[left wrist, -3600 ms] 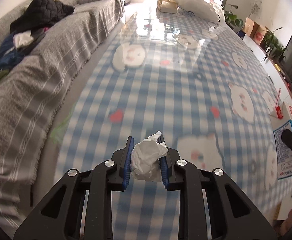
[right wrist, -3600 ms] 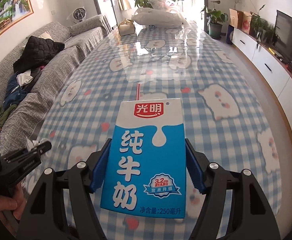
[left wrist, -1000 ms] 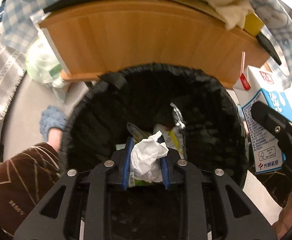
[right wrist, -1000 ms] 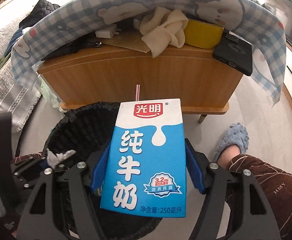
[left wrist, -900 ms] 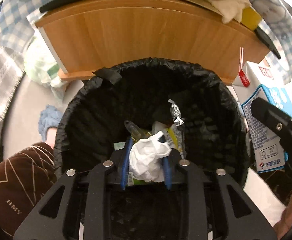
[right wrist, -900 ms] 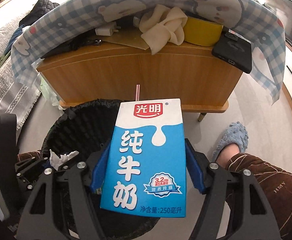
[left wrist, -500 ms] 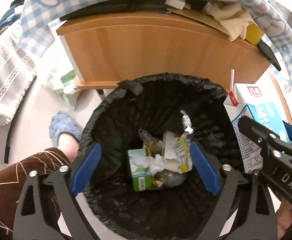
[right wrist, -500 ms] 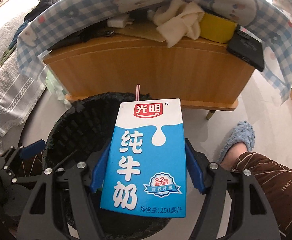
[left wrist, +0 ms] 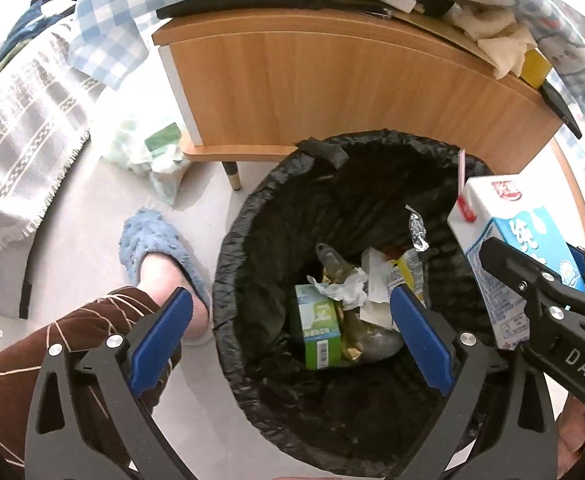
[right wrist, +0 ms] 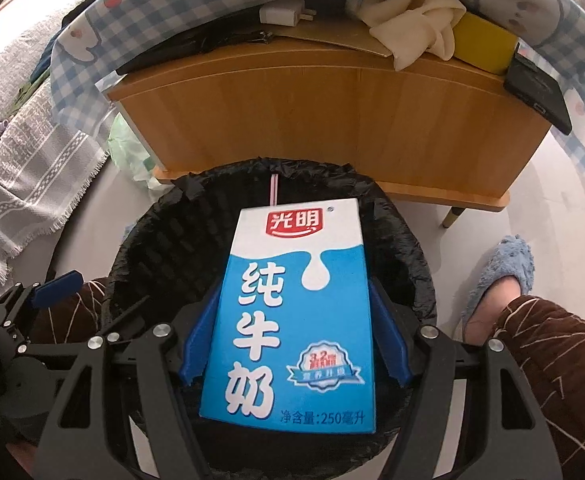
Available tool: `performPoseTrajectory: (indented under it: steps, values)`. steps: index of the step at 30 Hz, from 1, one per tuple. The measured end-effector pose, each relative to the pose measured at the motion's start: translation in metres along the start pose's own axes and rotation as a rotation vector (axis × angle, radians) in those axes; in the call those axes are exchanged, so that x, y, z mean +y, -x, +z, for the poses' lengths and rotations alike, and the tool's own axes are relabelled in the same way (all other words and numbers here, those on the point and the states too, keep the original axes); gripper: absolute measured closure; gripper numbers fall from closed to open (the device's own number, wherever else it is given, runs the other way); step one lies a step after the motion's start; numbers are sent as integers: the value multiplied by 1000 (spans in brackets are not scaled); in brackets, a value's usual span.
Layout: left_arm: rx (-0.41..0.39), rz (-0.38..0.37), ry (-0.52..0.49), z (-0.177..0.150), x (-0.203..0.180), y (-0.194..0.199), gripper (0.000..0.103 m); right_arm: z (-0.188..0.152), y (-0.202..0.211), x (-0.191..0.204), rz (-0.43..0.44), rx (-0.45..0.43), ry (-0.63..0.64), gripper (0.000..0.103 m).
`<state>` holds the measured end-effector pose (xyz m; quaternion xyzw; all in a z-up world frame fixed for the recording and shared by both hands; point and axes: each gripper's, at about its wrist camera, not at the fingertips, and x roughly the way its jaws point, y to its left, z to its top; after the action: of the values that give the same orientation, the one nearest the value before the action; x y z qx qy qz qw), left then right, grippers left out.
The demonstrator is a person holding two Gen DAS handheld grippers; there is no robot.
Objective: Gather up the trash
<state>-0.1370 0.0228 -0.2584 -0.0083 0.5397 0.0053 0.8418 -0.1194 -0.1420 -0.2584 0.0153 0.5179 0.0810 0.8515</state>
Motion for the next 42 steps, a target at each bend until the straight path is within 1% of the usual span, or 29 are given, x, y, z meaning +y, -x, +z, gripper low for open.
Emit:
performPoseTrajectory:
  steps: [1, 2, 4, 8, 9, 11, 14, 18, 22, 24, 26, 28, 30, 32, 35, 36, 37, 39, 42]
  values:
    - [1, 1, 3, 0, 1, 0, 6, 0, 0, 0, 4, 1, -2, 35]
    - [3, -1, 7, 1, 2, 0, 6, 1, 1, -1, 2, -1, -1, 30]
    - [7, -2, 12, 2, 2, -1, 6, 2, 2, -2, 6, -3, -2, 25]
    - [17, 5, 23, 5, 7, 1, 6, 5, 7, -2, 8, -12, -4, 18]
    - [20, 10, 30, 7, 9, 2, 6, 7, 11, -2, 6, -18, -1, 18]
    - [22, 6, 51, 12, 14, 7, 6, 12, 21, -2, 4, -42, 5, 14]
    - [35, 25, 75, 23, 22, 20, 6, 23, 46, 0, -8, -89, 13, 8]
    - [-65, 0, 83, 45, 27, 68, 6, 35, 87, 5, -32, -144, 39, 7]
    - [-136, -29, 83, 55, 30, 117, 6, 42, 129, 10, -48, -203, 50, 7]
    - [-149, -30, 83, 58, 30, 134, 6, 43, 149, 13, -74, -228, 52, 7]
    - [-165, -63, 97, 57, 31, 153, 6, 41, 169, 14, -79, -259, 50, 7]
    - [-179, -79, 88, 54, 28, 170, 6, 38, 185, 15, -95, -274, 40, 7]
    - [-197, -82, 66, 48, 24, 186, 6, 35, 201, 15, -82, -281, 24, 7]
    - [-208, -82, 43, 42, 20, 199, 6, 29, 216, 13, -71, -283, -2, 7]
    - [-208, -90, 26, 32, 17, 212, 6, 23, 229, 11, -86, -289, -13, 7]
    - [-202, -91, 26, 29, 17, 215, 6, 21, 233, 10, -96, -279, -27, 7]
    - [-195, -97, 25, 27, 16, 216, 6, 19, 235, 9, -94, -269, -37, 7]
    - [-187, -87, 14, 24, 14, 215, 6, 15, 236, 5, -90, -244, -56, 7]
    - [-176, -67, -7, 24, 11, 207, 6, 12, 234, 3, -100, -237, -64, 7]
